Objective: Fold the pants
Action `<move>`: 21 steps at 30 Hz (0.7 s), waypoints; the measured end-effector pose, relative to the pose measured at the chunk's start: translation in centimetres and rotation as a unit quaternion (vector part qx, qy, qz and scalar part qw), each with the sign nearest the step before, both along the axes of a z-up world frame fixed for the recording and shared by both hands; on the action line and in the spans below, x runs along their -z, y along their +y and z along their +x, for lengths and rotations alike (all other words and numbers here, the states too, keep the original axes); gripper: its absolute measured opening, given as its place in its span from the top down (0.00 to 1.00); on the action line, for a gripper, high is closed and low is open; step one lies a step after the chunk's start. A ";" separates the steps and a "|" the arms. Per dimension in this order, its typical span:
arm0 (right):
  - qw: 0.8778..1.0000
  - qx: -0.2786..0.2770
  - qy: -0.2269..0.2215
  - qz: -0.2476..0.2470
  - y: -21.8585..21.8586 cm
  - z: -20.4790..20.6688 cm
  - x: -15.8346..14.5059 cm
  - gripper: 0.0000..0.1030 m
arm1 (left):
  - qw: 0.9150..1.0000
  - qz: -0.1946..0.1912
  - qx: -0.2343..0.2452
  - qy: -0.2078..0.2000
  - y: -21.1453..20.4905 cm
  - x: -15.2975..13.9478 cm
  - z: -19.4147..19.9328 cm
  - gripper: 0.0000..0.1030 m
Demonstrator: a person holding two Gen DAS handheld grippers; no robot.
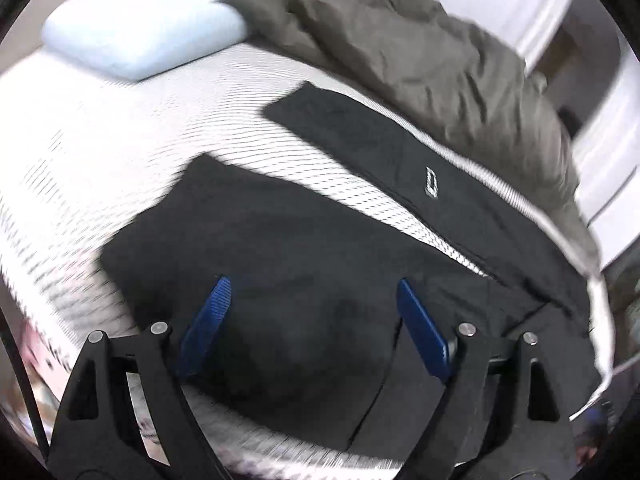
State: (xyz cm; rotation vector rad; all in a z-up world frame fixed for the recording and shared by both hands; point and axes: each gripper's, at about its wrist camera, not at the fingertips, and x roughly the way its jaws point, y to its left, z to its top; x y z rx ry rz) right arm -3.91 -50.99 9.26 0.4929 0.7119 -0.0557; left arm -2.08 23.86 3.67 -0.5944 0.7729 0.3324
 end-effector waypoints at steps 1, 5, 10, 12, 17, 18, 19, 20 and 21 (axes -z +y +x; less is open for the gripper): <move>1.000 0.000 -0.002 0.008 -0.4 0.3 0.3 0.10 | 1.000 -0.015 -0.013 -0.009 1.0 -0.1 -1.4 0.18; 0.998 0.006 -0.006 0.055 -1.9 2.6 2.2 0.21 | 0.996 -0.058 -0.058 -0.021 4.2 0.3 -6.4 0.16; 0.995 0.034 -0.005 0.096 -3.0 4.4 3.7 0.37 | 0.995 -0.074 -0.049 -0.036 5.0 1.4 -8.2 0.21; 0.994 0.038 -0.010 0.098 -3.3 4.0 3.5 0.47 | 0.995 -0.087 -0.039 -0.031 5.1 2.1 -7.7 0.34; 0.996 0.018 -0.025 0.089 -3.6 2.2 2.2 0.48 | 0.993 -0.112 -0.027 -0.020 5.3 4.2 -5.5 0.58; 0.996 0.013 -0.028 0.084 -3.6 1.8 2.0 0.48 | 0.993 -0.115 -0.023 -0.019 5.0 4.6 -4.3 0.67; 0.996 0.010 -0.030 0.081 -3.6 1.4 1.7 0.48 | 0.993 -0.114 -0.022 -0.017 5.2 4.9 -3.9 0.71; 0.996 0.008 -0.034 0.080 -3.8 1.4 1.6 0.48 | 0.993 -0.116 -0.026 -0.013 5.3 5.3 -3.4 0.77; 0.996 0.006 -0.039 0.083 -4.0 1.1 1.4 0.48 | 0.991 -0.128 -0.036 -0.013 5.6 5.7 -3.2 0.77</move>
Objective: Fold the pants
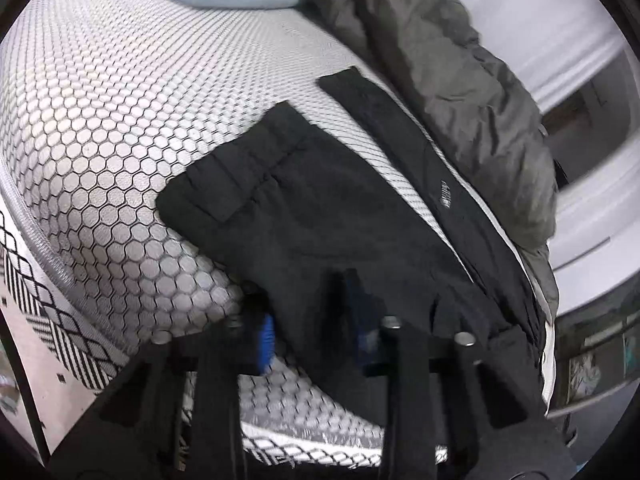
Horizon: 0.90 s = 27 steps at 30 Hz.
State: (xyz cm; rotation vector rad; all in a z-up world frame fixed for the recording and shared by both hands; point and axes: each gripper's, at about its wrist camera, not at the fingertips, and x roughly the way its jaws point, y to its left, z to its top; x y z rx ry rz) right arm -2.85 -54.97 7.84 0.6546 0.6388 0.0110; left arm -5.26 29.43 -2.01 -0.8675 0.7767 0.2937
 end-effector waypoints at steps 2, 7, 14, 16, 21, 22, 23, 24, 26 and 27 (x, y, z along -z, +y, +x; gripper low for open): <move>1.000 0.000 -0.012 0.014 -0.2 -0.7 -0.2 0.48 | 1.000 -0.021 -0.012 -0.004 0.6 0.5 0.3 0.77; 0.999 0.005 -0.030 0.044 -1.8 -0.6 0.1 0.48 | 1.000 -0.001 0.005 0.016 0.4 0.7 2.3 0.73; 0.999 -0.036 0.013 0.031 0.0 3.3 2.2 0.48 | 1.000 0.021 -0.016 0.011 0.3 0.3 2.7 0.95; 0.998 -0.054 0.019 -0.018 1.5 3.5 2.1 0.54 | 1.000 0.023 -0.020 0.003 0.3 0.1 2.3 0.98; 0.997 -0.069 0.016 -0.011 0.8 1.3 1.4 0.96 | 0.999 0.038 -0.024 -0.011 0.0 -1.5 0.4 0.99; 0.997 -0.072 0.007 -0.001 0.7 0.6 1.1 0.96 | 0.999 0.044 -0.025 -0.016 -0.1 -2.0 -0.3 0.99; 0.997 -0.073 -0.006 0.010 0.5 -0.4 0.5 0.96 | 0.998 0.049 -0.024 -0.023 -0.3 -2.7 -0.8 0.99; 0.997 -0.075 -0.017 0.009 0.5 -1.2 -0.1 0.96 | 0.998 0.054 -0.022 -0.027 -0.3 -3.2 -1.4 0.99; 0.997 -0.076 -0.024 0.004 0.7 -1.8 -0.6 0.96 | 0.997 0.063 -0.020 -0.029 -0.3 -3.8 -1.8 0.99; 0.997 -0.077 -0.025 0.007 0.7 -1.8 -0.6 0.96 | 0.998 0.059 -0.020 -0.024 -0.1 -3.8 -1.7 0.99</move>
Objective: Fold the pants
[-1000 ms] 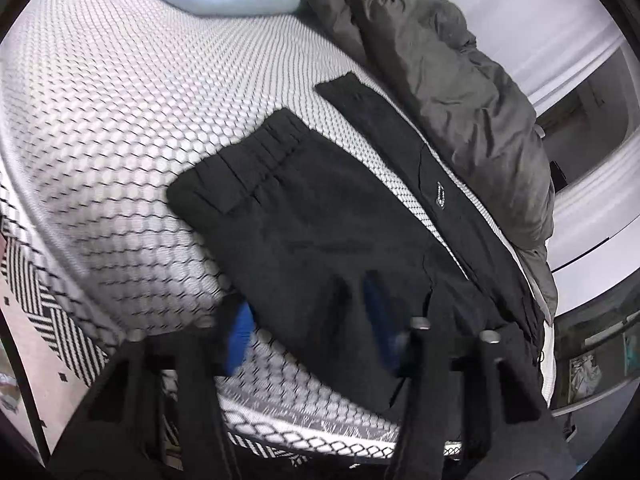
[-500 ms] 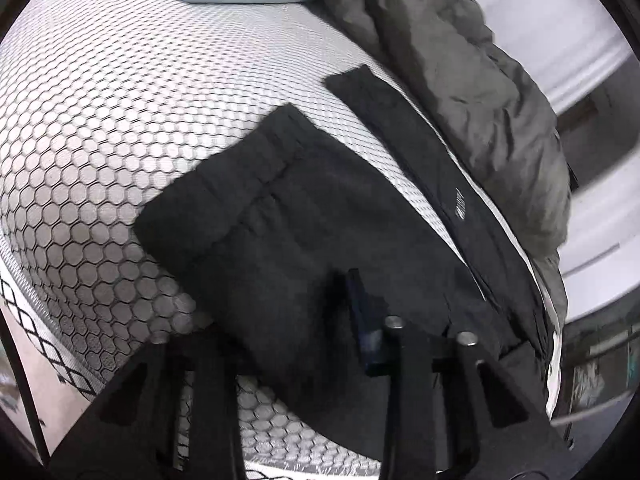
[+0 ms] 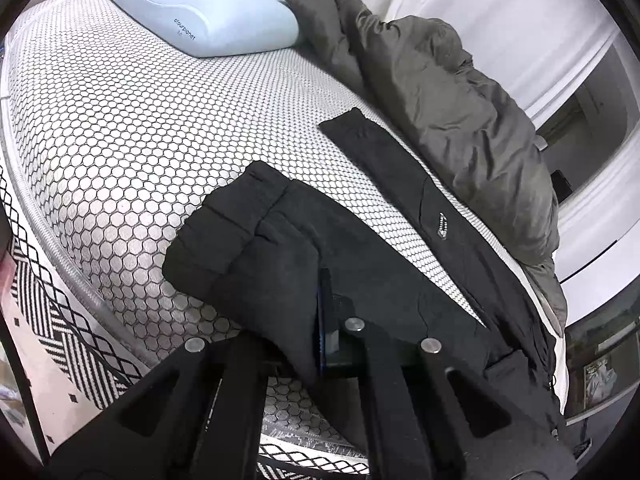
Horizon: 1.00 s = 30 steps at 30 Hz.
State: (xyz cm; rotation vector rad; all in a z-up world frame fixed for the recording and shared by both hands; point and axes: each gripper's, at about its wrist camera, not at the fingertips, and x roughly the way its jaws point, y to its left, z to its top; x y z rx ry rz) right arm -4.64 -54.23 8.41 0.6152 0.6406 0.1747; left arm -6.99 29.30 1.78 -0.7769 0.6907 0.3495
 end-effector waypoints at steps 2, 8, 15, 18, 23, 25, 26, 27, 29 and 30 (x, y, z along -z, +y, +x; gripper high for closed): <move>1.000 0.002 -0.005 0.009 0.5 0.3 -0.2 0.96 | 1.000 -0.004 0.000 0.001 0.2 -0.2 0.3 0.99; 0.999 0.006 -0.043 0.009 1.9 1.8 -3.3 0.96 | 0.999 0.031 0.016 -0.027 0.0 -4.2 1.9 0.99; 0.997 0.002 -0.074 -0.024 3.9 5.3 -7.4 0.96 | 0.997 0.057 0.021 -0.041 0.3 -8.5 7.4 0.99; 0.996 0.008 -0.082 -0.038 4.3 7.4 -8.3 0.96 | 0.997 0.061 0.023 -0.040 0.5 -9.6 11.2 0.99; 0.994 0.017 -0.085 -0.060 5.4 13.0 -9.5 0.96 | 0.997 0.069 0.026 -0.029 1.1 -10.7 18.5 0.99; 0.994 0.021 -0.082 -0.066 5.7 15.6 -10.0 0.96 | 0.997 0.071 0.028 -0.021 1.6 -11.0 21.8 0.99; 0.994 0.024 -0.079 -0.068 5.9 17.1 -10.3 0.96 | 0.997 0.072 0.029 -0.016 1.8 -11.1 23.4 0.99; 0.994 0.028 -0.073 -0.072 6.2 19.0 -10.6 0.96 | 0.997 0.075 0.033 -0.008 2.1 -11.2 25.4 0.99; 0.994 0.036 -0.062 -0.077 6.6 22.3 -11.0 0.96 | 0.996 0.078 0.028 0.013 2.8 -11.1 29.7 0.99; 0.994 0.039 -0.054 -0.087 6.8 24.1 -11.0 0.96 | 0.996 0.086 0.027 0.027 3.1 -10.8 31.7 0.99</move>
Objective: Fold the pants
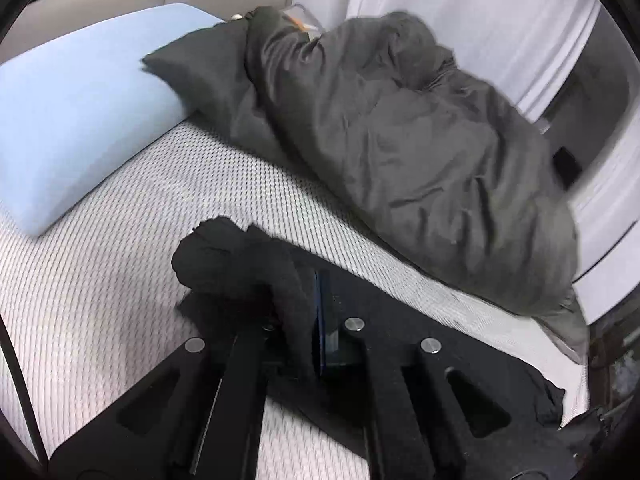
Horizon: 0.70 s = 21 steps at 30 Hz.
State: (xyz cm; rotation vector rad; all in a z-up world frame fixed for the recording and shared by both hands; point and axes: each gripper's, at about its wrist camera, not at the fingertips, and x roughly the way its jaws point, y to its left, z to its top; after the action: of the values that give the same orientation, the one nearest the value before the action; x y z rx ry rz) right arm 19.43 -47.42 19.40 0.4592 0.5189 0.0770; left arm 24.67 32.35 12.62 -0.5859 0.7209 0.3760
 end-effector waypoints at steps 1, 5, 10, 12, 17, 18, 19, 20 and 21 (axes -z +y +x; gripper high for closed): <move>1.000 0.007 0.011 -0.009 0.3 2.2 0.1 0.96 | 1.000 0.008 -0.003 0.014 0.2 0.3 1.7 0.99; 0.987 0.024 0.109 -0.117 2.9 10.9 2.5 0.59 | 0.997 -0.002 -0.013 0.077 1.4 3.0 6.5 0.91; 0.982 0.026 0.098 -0.160 4.5 8.8 2.7 0.21 | 0.998 -0.022 0.049 0.046 -0.3 3.1 3.7 0.51; 0.987 0.018 0.069 -0.147 4.8 5.9 2.0 0.01 | 0.997 -0.015 0.067 0.031 -1.3 2.6 1.9 0.10; 0.993 -0.017 0.048 -0.109 6.3 0.6 1.7 0.00 | 0.998 0.042 0.033 0.019 0.0 1.0 -0.3 0.01; 0.993 -0.020 0.047 -0.107 6.7 0.0 1.9 0.00 | 1.000 0.014 0.016 0.017 1.4 1.0 -0.8 0.01; 0.993 -0.023 0.049 -0.108 7.3 -1.1 2.3 0.00 | 1.000 -0.004 0.004 0.015 2.4 1.0 -1.2 0.01; 0.992 -0.025 0.052 -0.108 7.6 -1.6 2.7 0.00 | 1.000 -0.015 -0.009 0.012 3.1 0.9 -1.8 0.01; 0.992 -0.028 0.056 -0.107 7.9 -2.0 3.1 0.00 | 1.000 -0.020 -0.020 0.006 3.6 0.9 -2.6 0.01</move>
State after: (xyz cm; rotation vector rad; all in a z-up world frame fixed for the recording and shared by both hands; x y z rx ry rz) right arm 17.42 -39.56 16.31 0.2409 0.6430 0.0487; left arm 22.09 35.91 11.75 -0.6369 0.7311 0.4040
